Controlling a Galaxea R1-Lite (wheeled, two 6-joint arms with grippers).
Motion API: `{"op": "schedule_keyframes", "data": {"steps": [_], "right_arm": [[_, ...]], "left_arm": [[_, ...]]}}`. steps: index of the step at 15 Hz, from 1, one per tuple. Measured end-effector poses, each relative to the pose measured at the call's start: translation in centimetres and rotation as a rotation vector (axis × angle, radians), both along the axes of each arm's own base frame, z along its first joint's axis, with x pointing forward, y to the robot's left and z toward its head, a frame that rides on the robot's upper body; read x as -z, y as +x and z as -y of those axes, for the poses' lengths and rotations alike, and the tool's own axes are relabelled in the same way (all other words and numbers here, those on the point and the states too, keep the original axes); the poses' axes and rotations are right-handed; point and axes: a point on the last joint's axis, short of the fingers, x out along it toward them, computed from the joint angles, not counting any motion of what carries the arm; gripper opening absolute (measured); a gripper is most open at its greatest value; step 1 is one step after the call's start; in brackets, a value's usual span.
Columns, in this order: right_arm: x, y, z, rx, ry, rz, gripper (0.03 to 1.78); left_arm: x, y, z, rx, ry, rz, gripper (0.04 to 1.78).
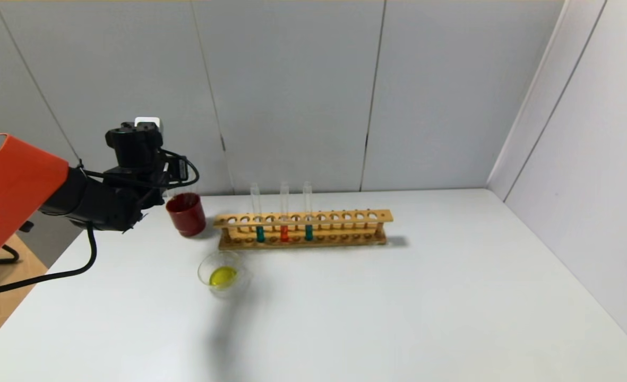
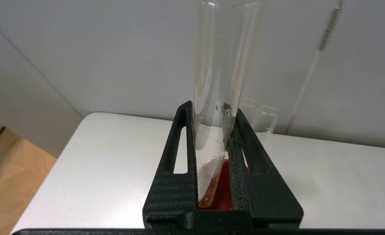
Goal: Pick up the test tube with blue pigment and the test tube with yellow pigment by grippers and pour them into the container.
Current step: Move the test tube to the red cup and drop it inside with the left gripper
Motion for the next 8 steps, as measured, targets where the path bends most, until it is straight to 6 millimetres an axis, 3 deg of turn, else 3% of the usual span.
{"op": "schedule_keyframes", "data": {"steps": [8], "right_arm": [[0.0, 0.0, 0.0, 0.0, 0.0, 0.0, 1.75]], "left_arm": [[1.0, 0.39, 0.32, 0.004, -0.021, 0.008, 0.32]]}}
